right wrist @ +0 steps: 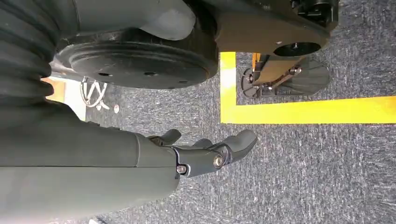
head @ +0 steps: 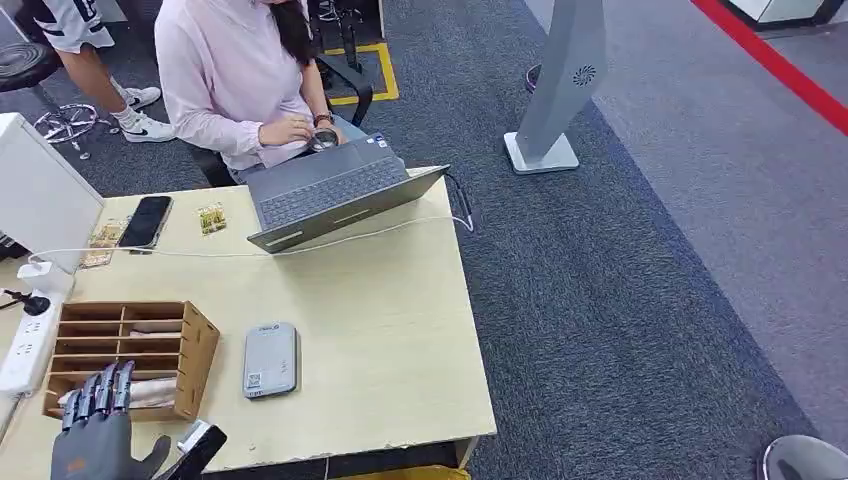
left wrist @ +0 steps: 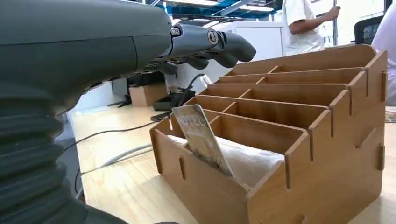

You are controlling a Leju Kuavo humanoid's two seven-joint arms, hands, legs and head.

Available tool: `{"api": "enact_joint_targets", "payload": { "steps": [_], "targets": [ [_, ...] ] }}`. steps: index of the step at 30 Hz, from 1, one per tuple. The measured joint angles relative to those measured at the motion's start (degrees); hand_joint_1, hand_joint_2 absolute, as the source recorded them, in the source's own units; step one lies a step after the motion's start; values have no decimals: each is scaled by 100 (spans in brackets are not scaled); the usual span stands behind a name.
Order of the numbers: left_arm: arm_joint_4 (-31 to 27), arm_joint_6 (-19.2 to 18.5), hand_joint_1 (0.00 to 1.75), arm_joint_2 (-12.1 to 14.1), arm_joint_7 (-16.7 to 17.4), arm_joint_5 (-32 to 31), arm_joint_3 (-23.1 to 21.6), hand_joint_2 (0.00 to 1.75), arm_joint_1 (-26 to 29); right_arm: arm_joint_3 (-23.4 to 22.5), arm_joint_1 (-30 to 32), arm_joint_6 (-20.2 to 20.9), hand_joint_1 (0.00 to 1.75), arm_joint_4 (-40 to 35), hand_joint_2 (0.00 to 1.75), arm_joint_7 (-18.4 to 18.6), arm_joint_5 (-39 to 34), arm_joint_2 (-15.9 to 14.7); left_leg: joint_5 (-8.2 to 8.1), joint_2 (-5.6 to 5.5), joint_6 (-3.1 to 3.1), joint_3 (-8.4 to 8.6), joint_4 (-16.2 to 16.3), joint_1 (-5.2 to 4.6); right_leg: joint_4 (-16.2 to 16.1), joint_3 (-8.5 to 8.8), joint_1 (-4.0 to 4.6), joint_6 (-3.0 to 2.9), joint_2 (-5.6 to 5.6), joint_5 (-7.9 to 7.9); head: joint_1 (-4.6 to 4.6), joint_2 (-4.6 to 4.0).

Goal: Pass the card to the sensor for recognition and then transmit it.

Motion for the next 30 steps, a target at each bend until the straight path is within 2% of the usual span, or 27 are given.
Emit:
{"api": "enact_joint_targets", "payload": {
  "steps": [30],
  "targets": [
    [-92, -109, 0, 98, 92, 160, 149, 175, -12, 2, -1, 46, 0, 0, 175, -4, 61, 0, 0, 0, 0, 0, 0, 0, 0, 0, 0, 0, 0, 0, 0, 0]
  ]
}}
